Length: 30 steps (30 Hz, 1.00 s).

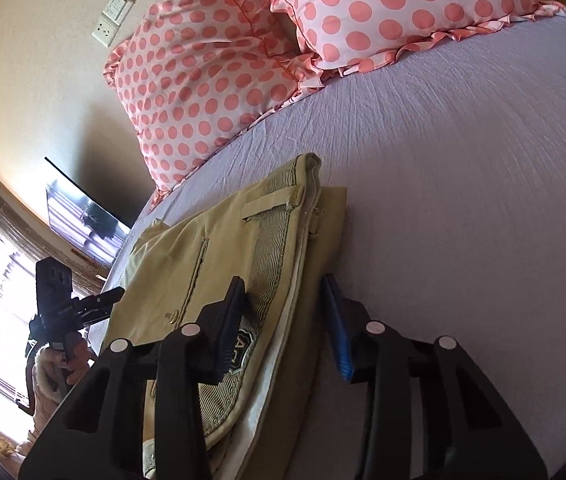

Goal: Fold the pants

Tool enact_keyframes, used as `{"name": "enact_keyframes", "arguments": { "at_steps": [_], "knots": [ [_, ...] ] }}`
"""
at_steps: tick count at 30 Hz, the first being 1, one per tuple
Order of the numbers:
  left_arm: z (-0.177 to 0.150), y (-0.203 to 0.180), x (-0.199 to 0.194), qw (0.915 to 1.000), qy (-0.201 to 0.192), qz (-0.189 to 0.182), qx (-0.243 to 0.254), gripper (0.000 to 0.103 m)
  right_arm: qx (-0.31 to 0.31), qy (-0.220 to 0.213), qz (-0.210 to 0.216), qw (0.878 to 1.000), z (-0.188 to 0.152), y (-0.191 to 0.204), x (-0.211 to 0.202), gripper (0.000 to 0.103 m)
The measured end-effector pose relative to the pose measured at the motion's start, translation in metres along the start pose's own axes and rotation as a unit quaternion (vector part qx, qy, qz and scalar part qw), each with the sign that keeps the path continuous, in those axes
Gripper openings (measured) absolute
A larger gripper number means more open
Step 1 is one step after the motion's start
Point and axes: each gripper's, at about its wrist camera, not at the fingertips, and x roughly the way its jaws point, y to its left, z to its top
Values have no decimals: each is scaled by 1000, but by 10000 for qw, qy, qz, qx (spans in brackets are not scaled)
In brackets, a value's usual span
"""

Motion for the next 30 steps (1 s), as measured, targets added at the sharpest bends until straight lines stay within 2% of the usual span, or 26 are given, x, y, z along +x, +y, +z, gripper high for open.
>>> {"name": "enact_keyframes", "arguments": {
  "at_steps": [3,4,5,6,7,8,9,11,15,18,21,23,24,25,27,28,29,30],
  "knots": [
    [4,-1,8,9994,-7,-333,-51,66,-19,102,197,9998,0,2,2,41],
    [4,-3,9,9994,-7,-351,-14,66,-35,141,292,9995,-1,4,3,41],
    [3,-6,11,9994,35,-352,49,61,-50,180,405,9990,-2,6,3,40],
    [4,-9,13,9995,15,-289,96,51,-96,255,505,9984,-5,9,5,35],
    [4,-10,13,9996,8,-266,107,39,-102,335,629,9974,-7,11,8,23],
    [4,-12,13,9993,36,-339,130,18,-96,321,760,9965,-9,12,8,18],
    [3,-13,11,9991,42,-391,168,11,-103,274,894,9956,-9,13,7,16],
    [4,-19,5,9991,-60,-330,277,8,-102,161,1076,9940,-5,16,2,14],
    [23,-40,-13,9970,-434,-285,572,4,-495,-106,1117,9924,20,42,-6,12],
    [54,-57,-15,9927,-782,-82,916,4,-725,-362,1097,9907,53,54,-5,11],
    [91,-59,-1,9888,-1138,146,958,5,-598,-675,1015,9907,90,45,4,11],
    [114,-57,21,9867,-1208,428,1003,7,-490,-850,726,9925,110,35,15,11],
    [122,-56,37,9854,-1146,710,1035,12,-452,-880,524,9937,118,28,24,11],
    [128,-53,52,9842,-1027,1026,1018,14,-484,-835,200,9951,123,24,34,13],
    [132,-45,72,9807,-755,1538,945,21,-497,-577,-742,9943,124,16,51,22],
    [129,-41,70,9809,-790,1522,918,24,-498,-516,-1186,9904,122,13,53,25],
    [124,-37,62,9802,-929,1497,902,25,-494,-572,-1414,9871,119,10,48,25],
    [118,-36,53,9780,-1069,1538,914,34,-491,-739,-1349,9869,115,9,37,29]
  ]
}}
